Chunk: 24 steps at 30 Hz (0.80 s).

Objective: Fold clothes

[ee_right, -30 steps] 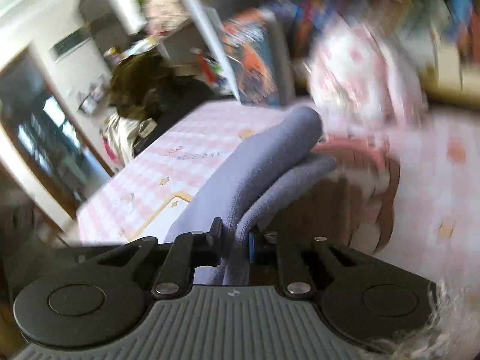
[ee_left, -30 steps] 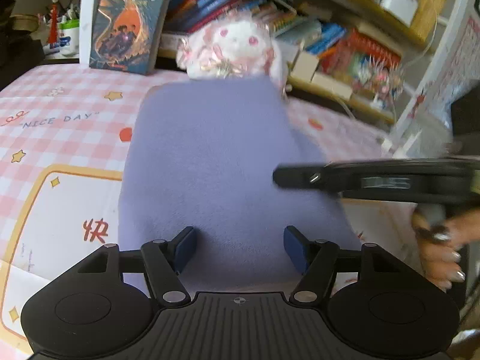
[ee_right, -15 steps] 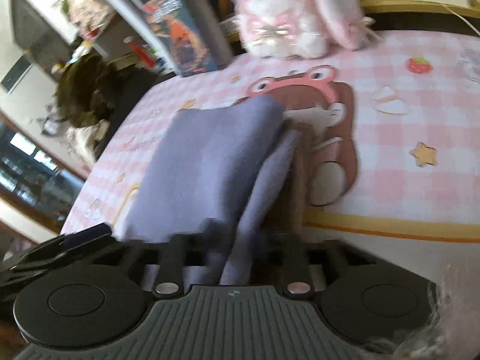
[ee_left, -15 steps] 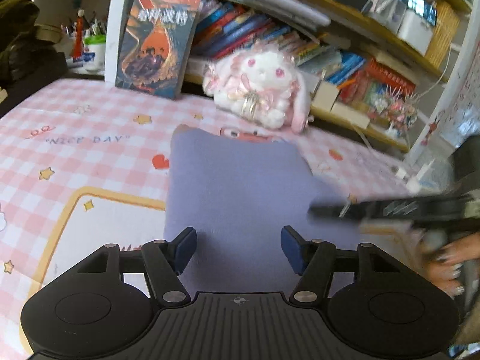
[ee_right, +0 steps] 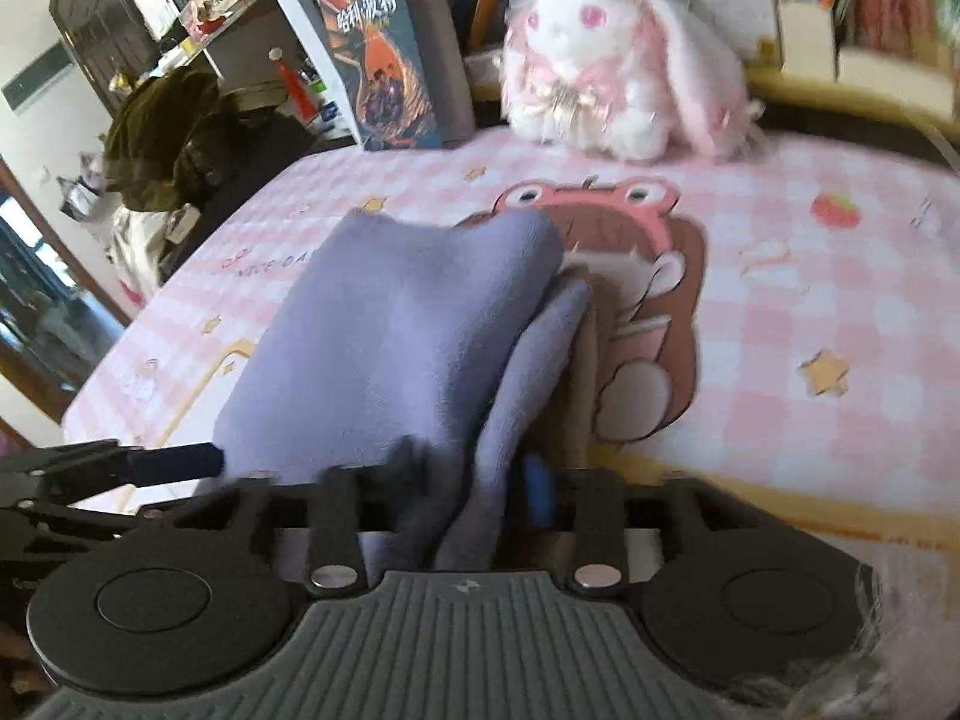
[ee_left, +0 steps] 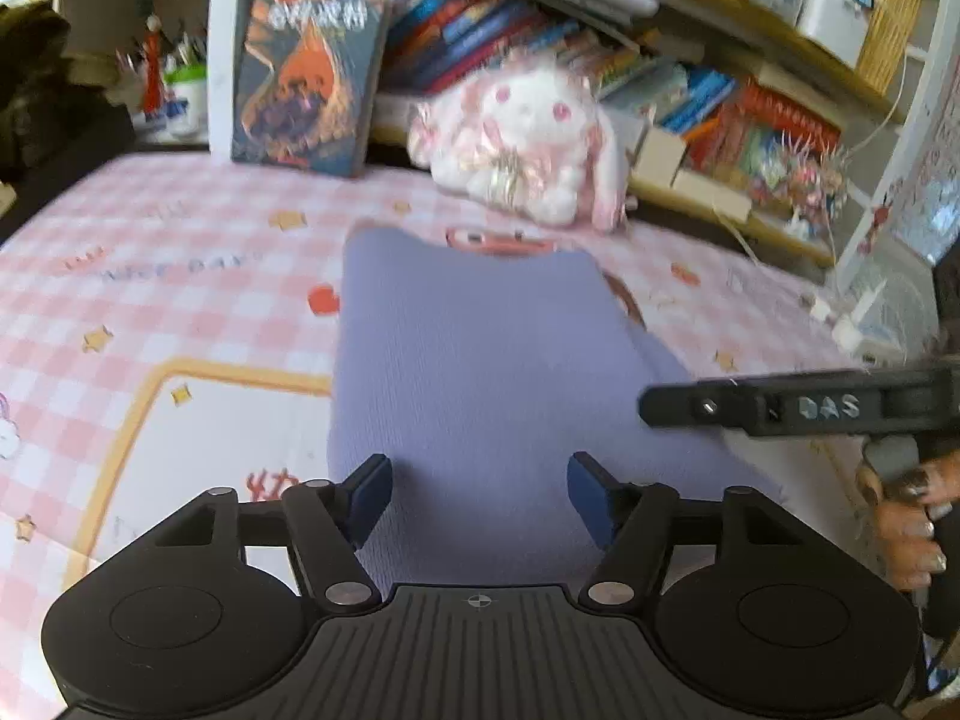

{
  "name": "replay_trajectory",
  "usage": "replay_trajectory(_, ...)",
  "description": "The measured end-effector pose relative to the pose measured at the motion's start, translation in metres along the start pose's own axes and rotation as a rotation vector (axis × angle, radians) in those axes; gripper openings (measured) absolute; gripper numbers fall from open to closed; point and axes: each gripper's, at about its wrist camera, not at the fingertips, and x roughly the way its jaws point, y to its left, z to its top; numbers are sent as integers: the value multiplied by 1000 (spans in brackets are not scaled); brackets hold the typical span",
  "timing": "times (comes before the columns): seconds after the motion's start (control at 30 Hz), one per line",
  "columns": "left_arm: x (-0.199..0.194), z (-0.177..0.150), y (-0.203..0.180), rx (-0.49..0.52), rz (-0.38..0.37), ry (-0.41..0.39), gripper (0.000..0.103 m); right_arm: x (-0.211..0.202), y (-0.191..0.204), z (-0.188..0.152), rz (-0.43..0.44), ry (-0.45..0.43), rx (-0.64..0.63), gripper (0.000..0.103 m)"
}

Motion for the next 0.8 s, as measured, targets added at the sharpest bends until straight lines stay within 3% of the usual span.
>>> replay_trajectory(0.07, -6, 2, 0, -19, 10, -28, 71, -11, 0, 0, -8, -8, -4, 70)
replay_trajectory(0.23, -11, 1, 2, -59, 54, -42, 75, -31, -2, -6, -15, 2, 2, 80)
replay_trajectory(0.37, -14, -4, 4, -86, 76, -35, 79, -38, -9, -15, -13, 16, 38, 82)
replay_trajectory(0.8, 4, 6, 48, -236, 20, 4, 79, -26, -27, -22, 28, 102, 219, 82)
